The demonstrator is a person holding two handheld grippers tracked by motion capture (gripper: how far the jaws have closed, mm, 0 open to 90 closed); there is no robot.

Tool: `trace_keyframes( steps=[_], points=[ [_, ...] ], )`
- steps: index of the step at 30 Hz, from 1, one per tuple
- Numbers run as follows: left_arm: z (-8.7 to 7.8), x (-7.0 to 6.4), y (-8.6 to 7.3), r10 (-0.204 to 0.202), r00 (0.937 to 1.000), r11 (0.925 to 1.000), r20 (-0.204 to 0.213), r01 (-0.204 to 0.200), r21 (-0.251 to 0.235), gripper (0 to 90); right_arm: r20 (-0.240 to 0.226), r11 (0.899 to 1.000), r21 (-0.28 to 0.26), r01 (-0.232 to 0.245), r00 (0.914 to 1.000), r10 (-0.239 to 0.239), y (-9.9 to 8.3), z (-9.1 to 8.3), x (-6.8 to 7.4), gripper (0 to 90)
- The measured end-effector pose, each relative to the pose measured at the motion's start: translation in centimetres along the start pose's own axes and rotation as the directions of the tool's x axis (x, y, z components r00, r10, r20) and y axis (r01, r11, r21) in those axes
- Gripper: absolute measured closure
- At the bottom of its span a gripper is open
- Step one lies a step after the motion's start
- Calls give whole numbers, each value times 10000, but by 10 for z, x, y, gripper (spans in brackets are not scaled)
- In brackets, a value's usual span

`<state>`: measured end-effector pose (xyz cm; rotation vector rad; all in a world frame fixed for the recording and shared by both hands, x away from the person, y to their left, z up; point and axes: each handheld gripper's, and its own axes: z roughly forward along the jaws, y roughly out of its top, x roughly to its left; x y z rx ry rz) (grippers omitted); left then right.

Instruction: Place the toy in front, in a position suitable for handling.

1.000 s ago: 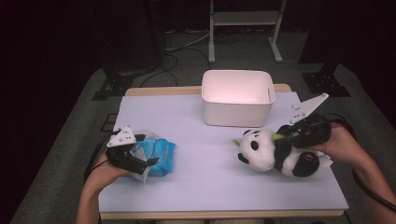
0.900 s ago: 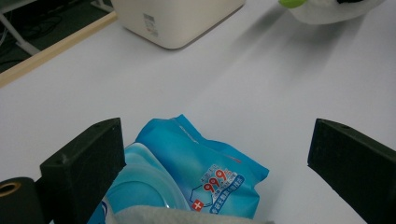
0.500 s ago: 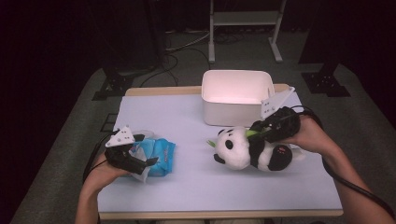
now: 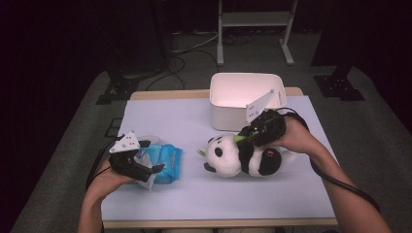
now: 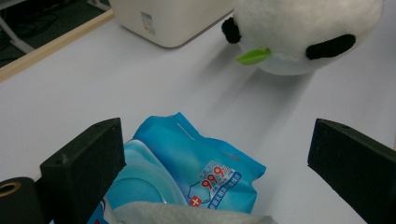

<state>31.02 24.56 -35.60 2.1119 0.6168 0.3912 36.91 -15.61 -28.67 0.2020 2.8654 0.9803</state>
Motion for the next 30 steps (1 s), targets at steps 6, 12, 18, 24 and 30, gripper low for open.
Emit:
trace_keyframes(
  steps=[6, 12, 18, 24, 30],
  points=[
    [0, 1, 0, -30, 10000, 10000, -13, 30, -22, 30, -168, 9998, -16, 205, 9996, -205, 10, 15, -3, 712],
    [1, 0, -1, -27, 10000, 10000, 35, 27, 57, 30, -494, 9990, 33, 444, 9978, -442, 16, 34, -1, 711],
    [2, 0, -1, -19, 10000, 9999, 49, 18, 106, 30, -660, 9987, 214, 456, 9968, -441, 11, 45, 2, 710],
    [3, 0, -2, 37, 9999, 9996, 114, -40, 281, 30, -895, 9985, 504, 216, 9958, -171, -4, 54, 4, 696],
    [4, 0, -3, 21, 9998, 9994, 175, -27, 342, 31, -1042, 9998, 196, 4, 9946, 16, -12, 51, 5, 635]
  ],
)
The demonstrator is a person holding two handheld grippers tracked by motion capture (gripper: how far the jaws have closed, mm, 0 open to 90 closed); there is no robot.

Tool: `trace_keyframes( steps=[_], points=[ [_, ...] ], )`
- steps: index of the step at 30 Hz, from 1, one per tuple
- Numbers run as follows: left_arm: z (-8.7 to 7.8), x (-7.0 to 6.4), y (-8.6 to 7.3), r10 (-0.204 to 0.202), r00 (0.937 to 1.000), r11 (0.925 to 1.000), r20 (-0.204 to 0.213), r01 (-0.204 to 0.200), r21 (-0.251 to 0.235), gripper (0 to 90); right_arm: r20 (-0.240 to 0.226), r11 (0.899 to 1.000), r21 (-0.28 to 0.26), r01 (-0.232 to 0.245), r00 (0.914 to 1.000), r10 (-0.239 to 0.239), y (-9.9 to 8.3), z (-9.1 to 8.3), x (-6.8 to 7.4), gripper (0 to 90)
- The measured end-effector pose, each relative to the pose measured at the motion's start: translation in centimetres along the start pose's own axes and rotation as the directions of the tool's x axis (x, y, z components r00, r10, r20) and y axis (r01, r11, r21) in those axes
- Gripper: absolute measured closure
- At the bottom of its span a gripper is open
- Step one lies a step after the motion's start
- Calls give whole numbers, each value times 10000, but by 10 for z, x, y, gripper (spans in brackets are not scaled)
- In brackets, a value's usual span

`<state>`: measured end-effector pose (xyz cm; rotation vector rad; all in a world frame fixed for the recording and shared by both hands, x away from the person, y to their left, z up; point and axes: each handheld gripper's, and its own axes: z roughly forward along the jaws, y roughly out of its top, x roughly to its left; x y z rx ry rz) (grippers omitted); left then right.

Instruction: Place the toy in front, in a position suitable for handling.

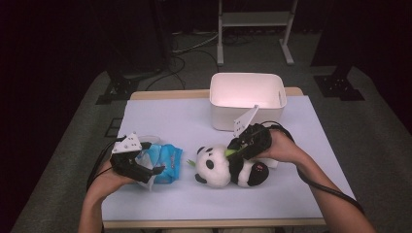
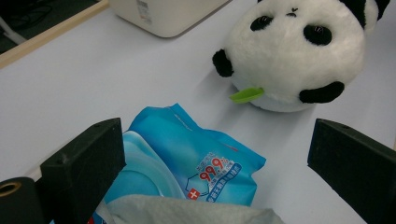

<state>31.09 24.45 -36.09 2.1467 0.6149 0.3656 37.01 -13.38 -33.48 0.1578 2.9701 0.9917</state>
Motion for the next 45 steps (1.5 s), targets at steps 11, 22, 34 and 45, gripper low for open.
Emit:
trace_keyframes(
  steps=[11, 22, 34, 45],
  points=[
    [-1, -2, 1, 120, 9998, 9998, 164, -122, 138, 46, -1, 9995, -219, -237, 9997, 237, -5, -6, 7, 530],
    [-4, 0, 0, 134, 9997, 9991, 211, -143, 390, 55, -152, 9976, -501, -488, 9987, 481, -11, -13, 8, 471],
    [-15, 0, -4, 190, 9993, 9969, 335, -215, 757, 120, 119, 9949, -676, -742, 9971, 752, -30, -28, 11, 421],
    [-22, 7, -13, 371, 9986, 9897, 375, -419, 1372, 224, 128, 9928, -716, -961, 9952, 972, -46, -29, 12, 394]
  ],
)
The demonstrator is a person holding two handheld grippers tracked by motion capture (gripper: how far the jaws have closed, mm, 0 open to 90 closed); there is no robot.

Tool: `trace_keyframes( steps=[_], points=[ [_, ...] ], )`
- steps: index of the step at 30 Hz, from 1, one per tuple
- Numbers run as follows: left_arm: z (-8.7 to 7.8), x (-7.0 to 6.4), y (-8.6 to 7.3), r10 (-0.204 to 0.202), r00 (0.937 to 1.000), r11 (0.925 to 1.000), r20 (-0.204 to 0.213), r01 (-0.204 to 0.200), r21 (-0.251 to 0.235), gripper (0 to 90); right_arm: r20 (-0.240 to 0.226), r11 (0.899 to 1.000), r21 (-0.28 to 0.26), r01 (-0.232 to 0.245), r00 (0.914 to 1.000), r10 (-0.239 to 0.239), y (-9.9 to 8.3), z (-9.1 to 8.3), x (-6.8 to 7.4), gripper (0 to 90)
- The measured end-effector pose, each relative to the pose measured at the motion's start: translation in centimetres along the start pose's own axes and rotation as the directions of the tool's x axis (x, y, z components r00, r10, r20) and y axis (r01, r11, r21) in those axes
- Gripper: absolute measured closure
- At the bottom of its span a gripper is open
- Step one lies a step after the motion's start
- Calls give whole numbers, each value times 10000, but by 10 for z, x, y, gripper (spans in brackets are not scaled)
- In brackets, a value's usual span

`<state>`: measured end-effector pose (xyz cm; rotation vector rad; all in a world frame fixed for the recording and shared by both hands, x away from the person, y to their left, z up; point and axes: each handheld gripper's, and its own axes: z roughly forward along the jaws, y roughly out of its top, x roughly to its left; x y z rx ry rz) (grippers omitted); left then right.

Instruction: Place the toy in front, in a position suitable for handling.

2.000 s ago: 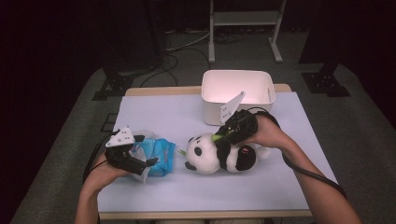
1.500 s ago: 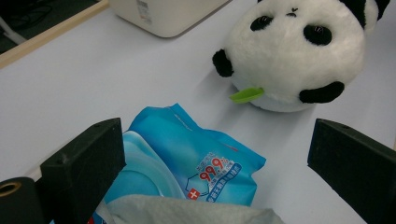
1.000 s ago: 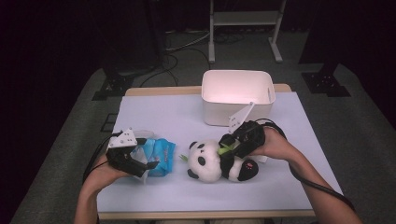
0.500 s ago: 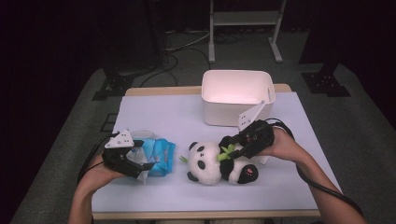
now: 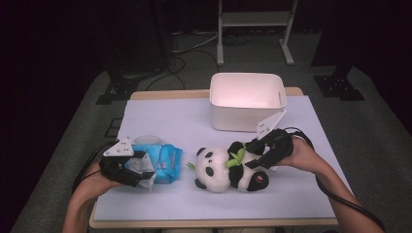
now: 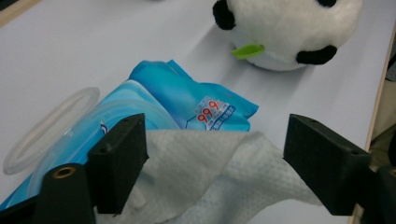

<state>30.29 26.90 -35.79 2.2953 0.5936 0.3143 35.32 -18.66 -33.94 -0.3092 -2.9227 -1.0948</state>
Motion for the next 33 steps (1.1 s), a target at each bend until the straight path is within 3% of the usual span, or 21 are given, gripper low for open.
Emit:
trace_keyframes(
  steps=[5, 11, 17, 24, 29, 33],
  points=[
    [3, 4, -4, -114, 9999, 9999, -41, 114, 121, 245, -20, 9999, -106, -49, 10000, 49, -2, 1, 0, 387],
    [9, 7, -7, 19, 10000, 9995, -7, -19, 326, 351, -34, 9999, 94, -62, 10000, 63, -3, 5, 0, 376],
    [16, 8, -8, 70, 10000, 9984, -17, -69, 560, 487, -66, 10000, -17, -76, 9999, 76, -5, 5, 0, 375],
    [22, 8, -6, 438, 9987, 9947, -266, -411, 941, 719, -76, 9998, -121, -135, 9999, 134, -8, 4, 1, 368],
    [22, 8, -5, 490, 9984, 9934, -272, -459, 1049, 876, -71, 9998, -170, -94, 9999, 93, -10, 4, 1, 366],
    [20, 9, -6, 314, 9993, 9962, -213, -295, 821, 893, -82, 9997, -212, -95, 9999, 93, -11, 3, 1, 363]
  ],
)
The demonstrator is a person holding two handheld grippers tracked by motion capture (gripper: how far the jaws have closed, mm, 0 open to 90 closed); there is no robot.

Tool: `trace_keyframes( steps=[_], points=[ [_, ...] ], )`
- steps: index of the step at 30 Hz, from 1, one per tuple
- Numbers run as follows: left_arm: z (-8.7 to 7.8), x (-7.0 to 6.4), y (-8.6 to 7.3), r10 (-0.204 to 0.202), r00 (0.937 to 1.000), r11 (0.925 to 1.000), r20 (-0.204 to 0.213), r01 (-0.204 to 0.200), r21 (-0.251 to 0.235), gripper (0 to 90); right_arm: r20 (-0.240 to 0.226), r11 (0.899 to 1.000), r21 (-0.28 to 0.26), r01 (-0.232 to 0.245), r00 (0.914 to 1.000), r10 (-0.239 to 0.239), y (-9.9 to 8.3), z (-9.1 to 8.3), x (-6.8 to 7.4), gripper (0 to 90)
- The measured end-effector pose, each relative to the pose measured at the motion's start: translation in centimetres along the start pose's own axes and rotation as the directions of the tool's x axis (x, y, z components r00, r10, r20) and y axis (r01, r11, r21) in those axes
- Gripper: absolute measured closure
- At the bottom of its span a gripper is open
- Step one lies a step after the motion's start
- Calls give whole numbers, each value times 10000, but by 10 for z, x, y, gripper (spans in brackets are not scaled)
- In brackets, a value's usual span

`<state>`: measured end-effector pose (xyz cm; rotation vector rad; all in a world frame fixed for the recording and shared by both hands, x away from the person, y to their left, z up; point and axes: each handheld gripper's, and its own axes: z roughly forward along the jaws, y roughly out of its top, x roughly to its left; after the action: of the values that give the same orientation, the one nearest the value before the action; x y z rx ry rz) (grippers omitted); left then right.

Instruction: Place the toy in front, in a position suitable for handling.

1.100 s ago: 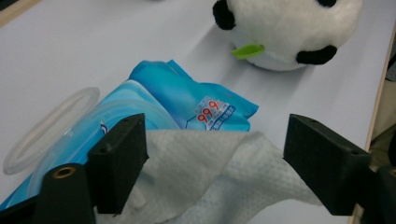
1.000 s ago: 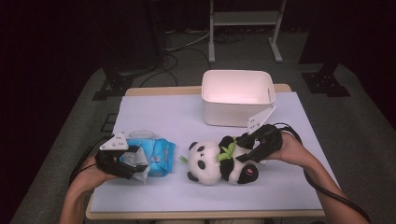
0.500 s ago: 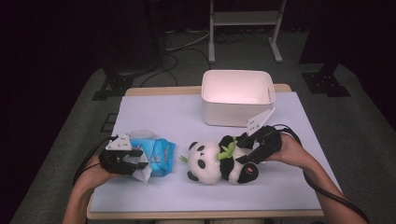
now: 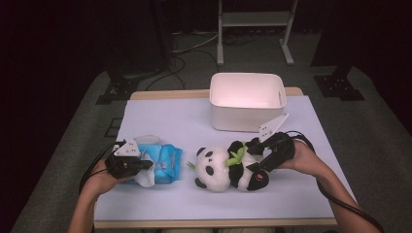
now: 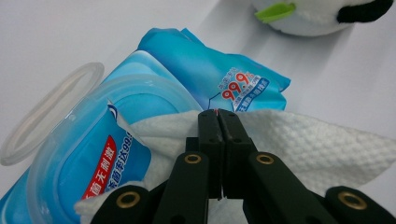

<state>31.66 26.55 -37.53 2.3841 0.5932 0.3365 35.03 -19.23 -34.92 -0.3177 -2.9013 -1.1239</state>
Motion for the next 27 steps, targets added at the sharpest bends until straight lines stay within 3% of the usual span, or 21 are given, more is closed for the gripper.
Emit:
trace_keyframes(
  steps=[7, 13, 17, 19, 24, 27],
  points=[
    [-6, 0, 3, -139, 9997, 9991, 176, 146, -399, 896, -6, 10000, -61, -41, 10000, 41, 0, 0, 0, 356],
    [-5, -1, 1, -31, 9996, 10000, 265, 29, 77, 886, -13, 10000, -52, -12, 10000, 12, 0, 0, 0, 353],
    [-2, -2, -2, 43, 9996, 9999, 274, -46, 108, 710, -24, 10000, -42, -22, 10000, 22, 0, 1, 0, 352],
    [-3, -2, -3, 99, 9991, 9999, 413, -104, 131, 678, -33, 10000, -17, -6, 10000, 6, 1, 1, 0, 351],
    [-2, 0, -3, -53, 10000, 9994, 72, 51, 328, 507, -49, 10000, -3, -9, 10000, 9, 1, 2, 0, 351],
    [1, 0, -2, -141, 9998, 9992, 113, 136, 368, 478, -47, 10000, 17, 16, 10000, -16, 1, 2, 0, 351]
  ],
)
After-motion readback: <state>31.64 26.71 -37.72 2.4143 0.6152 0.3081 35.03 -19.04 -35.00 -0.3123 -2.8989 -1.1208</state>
